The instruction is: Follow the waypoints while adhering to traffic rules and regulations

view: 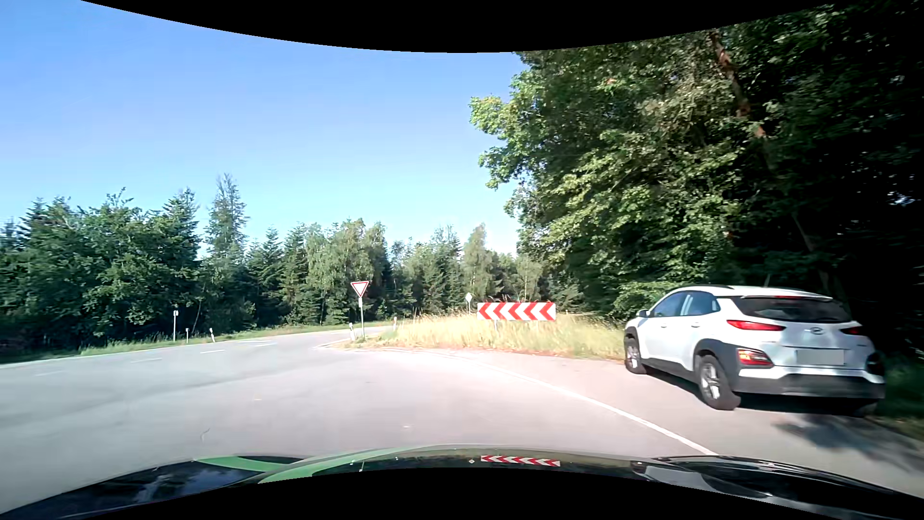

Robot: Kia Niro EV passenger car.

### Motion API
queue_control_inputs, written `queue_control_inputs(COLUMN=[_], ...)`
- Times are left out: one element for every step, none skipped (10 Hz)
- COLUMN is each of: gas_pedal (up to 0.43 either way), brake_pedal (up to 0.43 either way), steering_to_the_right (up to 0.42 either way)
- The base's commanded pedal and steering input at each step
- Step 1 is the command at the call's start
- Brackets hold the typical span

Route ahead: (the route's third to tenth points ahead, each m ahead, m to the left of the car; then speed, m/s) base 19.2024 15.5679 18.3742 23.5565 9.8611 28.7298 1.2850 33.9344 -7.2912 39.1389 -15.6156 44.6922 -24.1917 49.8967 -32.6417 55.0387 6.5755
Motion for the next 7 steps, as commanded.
queue_control_inputs(gas_pedal=[0.000, 0.000, 0.000, 0.000, 0.000, 0.000, 0.000], brake_pedal=[0.000, 0.000, 0.000, 0.000, 0.000, 0.000, 0.000], steering_to_the_right=[-0.186, -0.190, -0.195, -0.204, -0.218, -0.225, -0.231])
